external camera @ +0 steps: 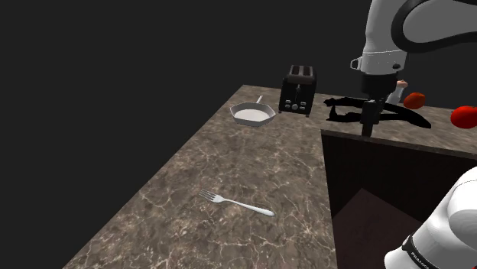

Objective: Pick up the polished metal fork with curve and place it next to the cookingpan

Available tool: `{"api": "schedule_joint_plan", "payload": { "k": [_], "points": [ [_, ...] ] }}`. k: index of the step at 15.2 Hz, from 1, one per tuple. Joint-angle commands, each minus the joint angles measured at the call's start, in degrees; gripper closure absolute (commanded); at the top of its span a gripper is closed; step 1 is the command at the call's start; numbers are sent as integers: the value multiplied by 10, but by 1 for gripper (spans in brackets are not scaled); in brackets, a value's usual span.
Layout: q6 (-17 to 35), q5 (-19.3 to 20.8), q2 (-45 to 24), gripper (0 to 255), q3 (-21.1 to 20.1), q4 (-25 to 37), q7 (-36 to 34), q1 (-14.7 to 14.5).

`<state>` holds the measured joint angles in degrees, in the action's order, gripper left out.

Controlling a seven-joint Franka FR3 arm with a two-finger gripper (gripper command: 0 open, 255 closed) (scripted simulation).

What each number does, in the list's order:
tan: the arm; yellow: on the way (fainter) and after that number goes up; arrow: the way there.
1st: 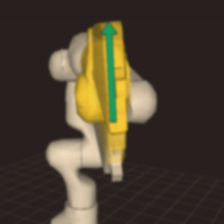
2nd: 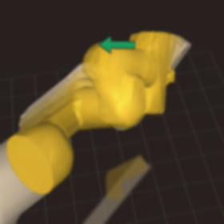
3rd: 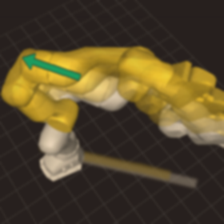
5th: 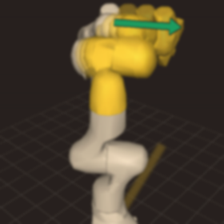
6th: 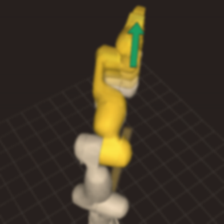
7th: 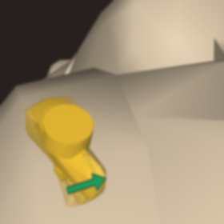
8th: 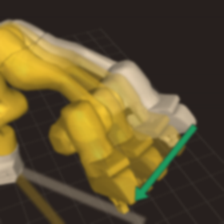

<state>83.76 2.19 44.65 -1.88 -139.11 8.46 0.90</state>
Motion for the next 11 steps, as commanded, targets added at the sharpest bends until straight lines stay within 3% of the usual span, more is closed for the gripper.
{"api": "schedule_joint_plan", "payload": {
  "k": [1, 11],
  "points": [
    [0, 0, 0, 0, 0, 0, 0, 0],
    [156, -72, -105, 0, -85, -15, -72, -47]
  ]
}}
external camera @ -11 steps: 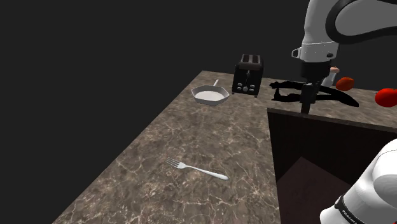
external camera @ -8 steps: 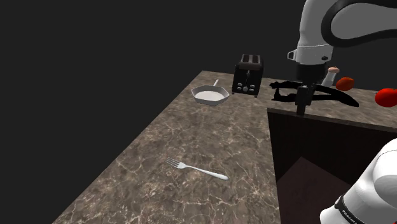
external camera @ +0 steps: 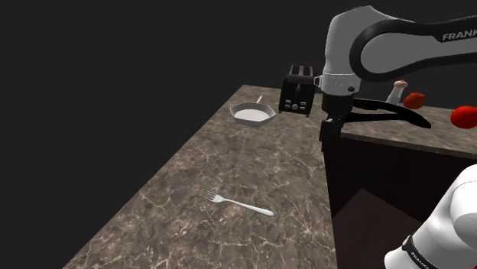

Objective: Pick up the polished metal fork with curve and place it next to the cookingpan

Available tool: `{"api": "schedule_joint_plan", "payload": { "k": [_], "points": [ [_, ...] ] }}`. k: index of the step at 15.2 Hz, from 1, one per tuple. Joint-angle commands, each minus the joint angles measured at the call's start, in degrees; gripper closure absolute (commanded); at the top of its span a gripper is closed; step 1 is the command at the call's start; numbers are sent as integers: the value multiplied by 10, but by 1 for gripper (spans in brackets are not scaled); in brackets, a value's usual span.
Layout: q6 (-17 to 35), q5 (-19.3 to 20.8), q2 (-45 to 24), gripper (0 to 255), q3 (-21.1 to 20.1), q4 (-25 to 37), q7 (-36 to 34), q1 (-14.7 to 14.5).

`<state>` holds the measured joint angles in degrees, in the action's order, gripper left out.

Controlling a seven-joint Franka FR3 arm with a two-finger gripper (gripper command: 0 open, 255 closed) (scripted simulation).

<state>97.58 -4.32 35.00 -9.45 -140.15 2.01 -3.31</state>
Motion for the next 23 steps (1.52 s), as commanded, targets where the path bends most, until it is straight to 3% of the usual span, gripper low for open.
{"api": "schedule_joint_plan", "payload": {
  "k": [1, 12, 17, 23],
  "points": [
    [34, -12, -22, 0, -18, -2, -15, -9],
    [189, -23, -201, 0, -110, 67, -97, -41],
    [243, 8, -296, 0, -146, 124, -146, -52],
    [286, 74, -416, 0, -172, 213, -214, -77]
  ]
}}
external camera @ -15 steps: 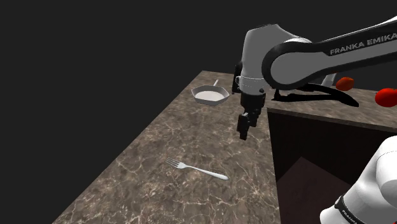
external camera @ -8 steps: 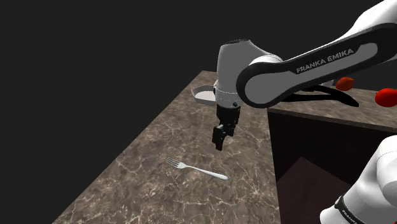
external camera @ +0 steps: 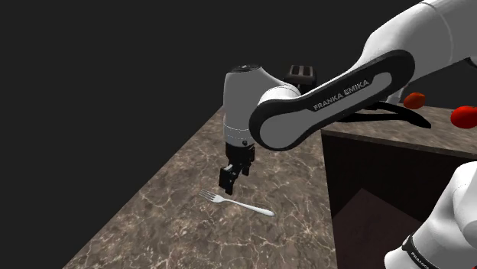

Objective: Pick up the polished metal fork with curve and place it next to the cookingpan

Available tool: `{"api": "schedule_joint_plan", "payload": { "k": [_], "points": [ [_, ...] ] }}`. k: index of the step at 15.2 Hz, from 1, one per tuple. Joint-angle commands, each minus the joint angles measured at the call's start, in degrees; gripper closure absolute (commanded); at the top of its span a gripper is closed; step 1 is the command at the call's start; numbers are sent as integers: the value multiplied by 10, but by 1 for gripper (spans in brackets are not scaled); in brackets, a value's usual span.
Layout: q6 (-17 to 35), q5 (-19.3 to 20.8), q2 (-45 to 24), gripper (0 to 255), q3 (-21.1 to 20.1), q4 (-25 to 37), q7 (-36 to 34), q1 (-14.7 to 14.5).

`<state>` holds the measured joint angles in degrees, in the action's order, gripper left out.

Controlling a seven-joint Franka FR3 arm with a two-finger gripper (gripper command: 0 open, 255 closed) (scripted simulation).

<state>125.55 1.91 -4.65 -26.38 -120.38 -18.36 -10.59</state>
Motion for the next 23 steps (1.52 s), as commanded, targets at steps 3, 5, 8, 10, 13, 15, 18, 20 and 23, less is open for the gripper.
{"api": "schedule_joint_plan", "payload": {
  "k": [3, 5, 8, 10, 13, 15, 18, 20, 23],
  "points": [
    [17, 51, -81, 0, -7, 69, -43, -26],
    [24, 55, -88, 0, -5, 70, -46, -29],
    [43, 64, -102, 0, -2, 62, -52, -32],
    [56, 70, -112, 0, 1, 58, -56, -34],
    [65, 76, -119, 0, 3, 55, -60, -35],
    [65, 76, -120, 0, 3, 55, -60, -35],
    [65, 76, -120, 0, 3, 55, -60, -35],
    [65, 76, -119, 255, 3, 55, -60, -35],
    [67, 76, -119, 255, 2, 53, -61, -36]
  ]
}}
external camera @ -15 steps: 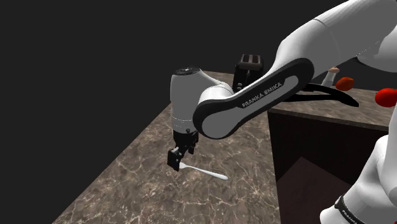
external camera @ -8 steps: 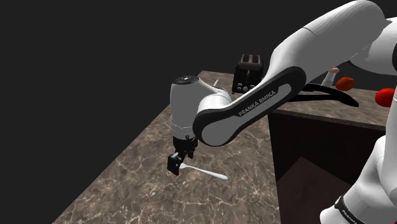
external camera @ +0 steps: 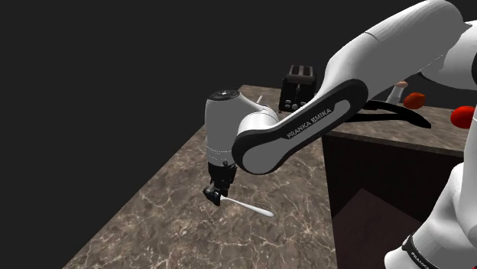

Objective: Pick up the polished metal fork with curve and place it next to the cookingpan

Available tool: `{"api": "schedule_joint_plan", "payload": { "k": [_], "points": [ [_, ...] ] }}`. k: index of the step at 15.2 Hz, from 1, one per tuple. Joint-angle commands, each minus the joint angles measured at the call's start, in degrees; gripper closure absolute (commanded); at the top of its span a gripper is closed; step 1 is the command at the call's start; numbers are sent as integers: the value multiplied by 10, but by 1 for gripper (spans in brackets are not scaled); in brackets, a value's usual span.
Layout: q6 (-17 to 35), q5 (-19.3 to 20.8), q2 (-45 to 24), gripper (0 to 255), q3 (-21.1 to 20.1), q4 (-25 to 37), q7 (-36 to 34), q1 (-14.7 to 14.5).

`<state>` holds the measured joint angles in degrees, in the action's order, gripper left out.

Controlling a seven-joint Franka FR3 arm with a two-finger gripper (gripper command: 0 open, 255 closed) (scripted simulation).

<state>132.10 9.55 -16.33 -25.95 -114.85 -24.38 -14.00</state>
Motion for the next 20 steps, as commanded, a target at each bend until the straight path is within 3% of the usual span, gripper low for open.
{"api": "schedule_joint_plan", "payload": {
  "k": [1, 6, 20],
  "points": [
    [1, -1, -2, 255, -2, -2, 0, -1],
    [0, -1, -3, 255, -2, 0, 0, -1],
    [-93, -37, 53, 255, -14, 45, 25, 9]
  ]
}}
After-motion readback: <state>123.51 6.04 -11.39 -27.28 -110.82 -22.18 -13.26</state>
